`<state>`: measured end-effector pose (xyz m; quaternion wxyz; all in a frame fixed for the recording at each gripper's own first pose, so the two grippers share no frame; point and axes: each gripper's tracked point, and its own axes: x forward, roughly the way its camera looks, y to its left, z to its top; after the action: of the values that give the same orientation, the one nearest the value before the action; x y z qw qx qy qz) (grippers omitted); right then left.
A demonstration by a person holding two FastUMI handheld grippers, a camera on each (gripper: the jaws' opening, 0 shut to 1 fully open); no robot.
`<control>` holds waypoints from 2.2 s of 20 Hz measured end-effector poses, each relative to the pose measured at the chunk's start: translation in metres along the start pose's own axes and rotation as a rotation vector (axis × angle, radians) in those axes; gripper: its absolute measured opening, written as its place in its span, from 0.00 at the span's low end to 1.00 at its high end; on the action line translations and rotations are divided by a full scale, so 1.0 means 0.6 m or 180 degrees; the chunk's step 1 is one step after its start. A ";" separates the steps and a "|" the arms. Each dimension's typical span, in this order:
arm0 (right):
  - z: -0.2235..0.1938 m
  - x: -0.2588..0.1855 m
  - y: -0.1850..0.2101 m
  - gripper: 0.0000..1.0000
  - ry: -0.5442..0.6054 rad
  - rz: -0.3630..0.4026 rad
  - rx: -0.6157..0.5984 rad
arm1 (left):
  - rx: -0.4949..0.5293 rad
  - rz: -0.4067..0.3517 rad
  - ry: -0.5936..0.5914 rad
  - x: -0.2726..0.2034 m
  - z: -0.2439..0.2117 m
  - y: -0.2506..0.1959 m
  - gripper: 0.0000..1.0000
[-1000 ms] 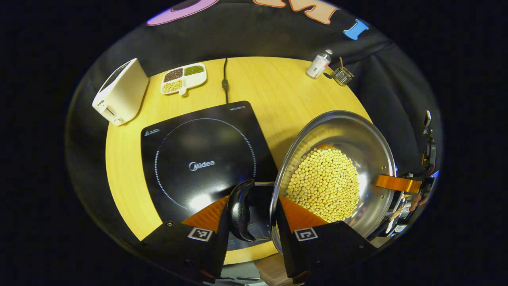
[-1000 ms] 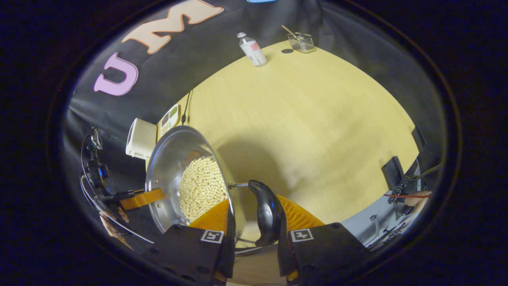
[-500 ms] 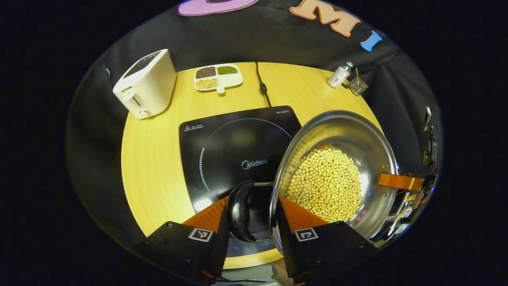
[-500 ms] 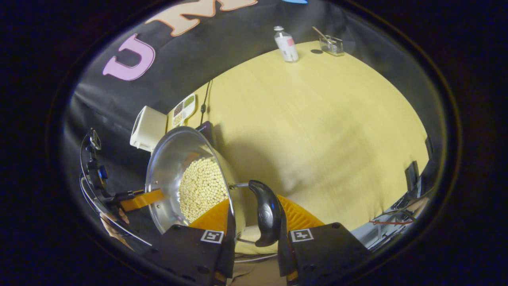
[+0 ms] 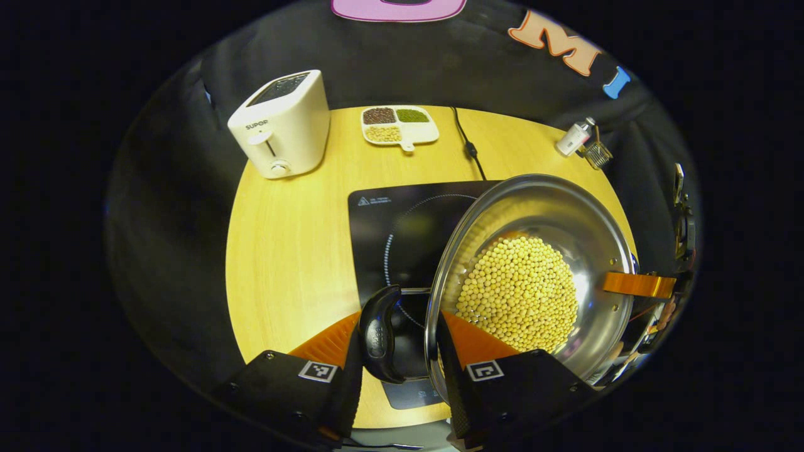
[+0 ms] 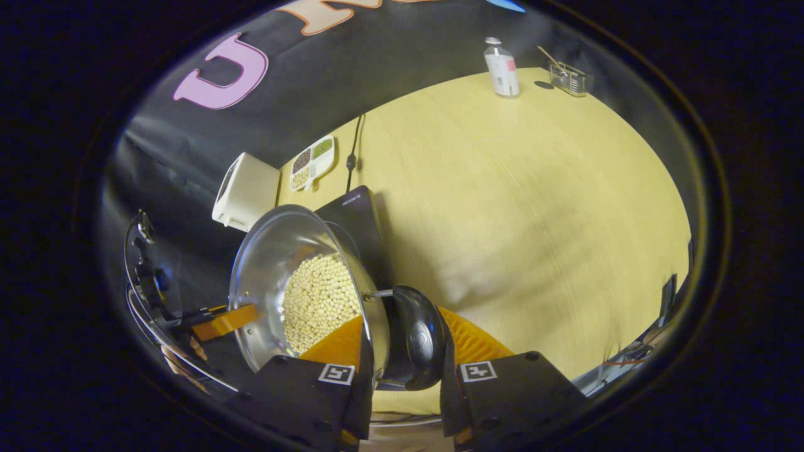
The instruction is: First push the handle of the pot to place it horizontally, then grasp the pot with both hands and set it on the induction cooktop.
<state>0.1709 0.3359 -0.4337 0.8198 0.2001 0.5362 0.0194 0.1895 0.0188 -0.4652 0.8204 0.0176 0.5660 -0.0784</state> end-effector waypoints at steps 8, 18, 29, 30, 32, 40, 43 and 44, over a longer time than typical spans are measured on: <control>0.011 0.056 0.025 0.40 0.0029 0.0001 -0.0071 | -0.0104 0.0139 0.0003 -0.015 -0.001 -0.001 0.60; 0.016 0.092 0.034 0.47 -0.0014 -0.0059 -0.0001 | -0.0033 0.0239 -0.0082 -0.013 -0.004 -0.009 0.60; 0.013 0.092 0.034 0.46 0.0013 -0.0003 -0.0027 | 0.0007 0.0211 -0.0107 -0.018 -0.006 -0.008 0.64; 0.012 0.092 0.034 0.46 0.0017 -0.0004 -0.0027 | 0.0007 0.0214 -0.0102 -0.020 -0.007 -0.010 0.63; 0.010 0.093 0.033 0.46 0.0025 -0.0021 -0.0028 | 0.0008 0.0213 -0.0102 -0.021 -0.007 -0.013 0.64; 0.009 0.092 0.033 0.53 0.0019 -0.0020 -0.0049 | 0.0006 0.0241 -0.0133 -0.020 -0.009 -0.013 0.66; 0.013 0.087 0.036 0.60 -0.0024 0.0014 -0.0043 | 0.0055 0.0304 -0.0141 -0.020 -0.012 -0.012 0.70; 0.012 0.084 0.037 0.59 -0.0023 0.0032 -0.0051 | 0.0050 0.0322 -0.0139 -0.021 -0.013 -0.012 0.69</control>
<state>0.2029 0.3662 -0.4674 0.8232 0.1964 0.5321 0.0271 0.1766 0.0141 -0.4557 0.8354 0.0509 0.5457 -0.0416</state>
